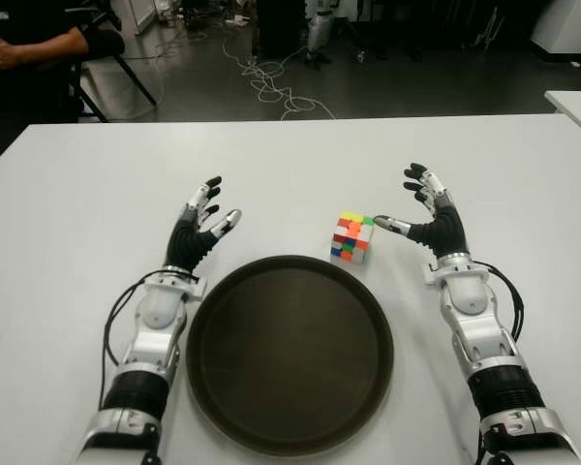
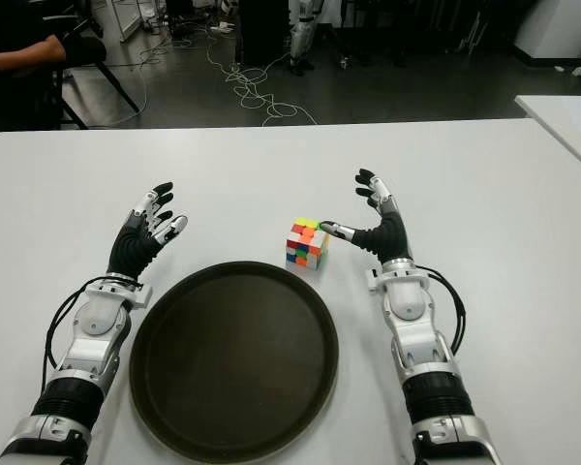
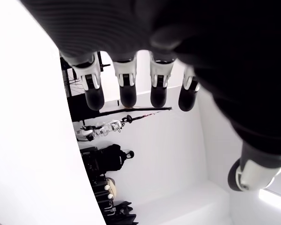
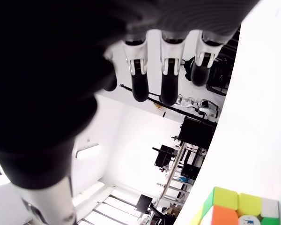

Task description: Pick up the Rubik's Cube and put it in the plate

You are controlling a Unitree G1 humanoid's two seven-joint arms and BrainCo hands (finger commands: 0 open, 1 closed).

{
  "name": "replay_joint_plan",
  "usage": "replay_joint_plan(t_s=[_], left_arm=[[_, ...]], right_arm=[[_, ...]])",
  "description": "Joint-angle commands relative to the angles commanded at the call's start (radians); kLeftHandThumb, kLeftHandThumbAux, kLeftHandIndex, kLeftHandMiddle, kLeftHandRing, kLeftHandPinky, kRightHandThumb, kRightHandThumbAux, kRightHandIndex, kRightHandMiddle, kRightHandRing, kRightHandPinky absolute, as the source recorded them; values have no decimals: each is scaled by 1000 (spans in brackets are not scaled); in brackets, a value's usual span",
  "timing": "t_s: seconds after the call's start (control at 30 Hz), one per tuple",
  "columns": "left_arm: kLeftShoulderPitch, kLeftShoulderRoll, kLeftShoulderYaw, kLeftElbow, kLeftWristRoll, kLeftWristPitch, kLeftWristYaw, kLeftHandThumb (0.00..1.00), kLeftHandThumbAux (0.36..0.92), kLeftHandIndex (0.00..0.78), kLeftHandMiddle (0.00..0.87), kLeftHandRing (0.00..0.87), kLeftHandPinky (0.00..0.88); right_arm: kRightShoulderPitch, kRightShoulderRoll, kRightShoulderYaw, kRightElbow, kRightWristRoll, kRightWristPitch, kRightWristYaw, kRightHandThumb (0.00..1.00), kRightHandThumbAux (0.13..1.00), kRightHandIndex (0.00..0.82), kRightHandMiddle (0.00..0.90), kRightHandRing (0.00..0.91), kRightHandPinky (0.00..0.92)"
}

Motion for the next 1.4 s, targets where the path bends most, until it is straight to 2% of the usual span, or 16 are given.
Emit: replay_joint_plan(t_s=[0.33,0.57,0.73,0.87,1.07,1.23,1.4], left_arm=[[12,1,5,-9,-10,-5,-8,0,554,57,89,38,11],[14,4,4,-10,-3,-1,-5,0,527,54,87,35,1],[11,8,1,0,4,-8,-6,0,522,53,84,32,0],[10,8,1,5,5,-11,-6,0,536,56,82,33,8],[7,6,2,12,6,-12,-4,0,545,59,82,37,20],[10,3,4,3,-2,-1,-9,0,576,54,81,38,13],[11,2,5,0,-3,6,-4,0,587,55,84,36,7]], right_arm=[[0,3,-1,6,9,-32,7,6,814,135,193,187,183],[-9,-13,1,22,6,-89,17,1,824,147,213,204,194],[-22,-32,10,5,-31,-136,-1,0,821,162,230,218,205],[-30,-52,29,-20,-95,-177,-35,0,805,190,244,219,159],[-80,-84,55,46,-173,-276,-82,0,785,213,254,227,155],[-162,-124,96,167,-259,-369,-135,0,783,223,264,255,221],[-197,-140,130,230,-307,-429,-170,0,803,228,260,273,290]])
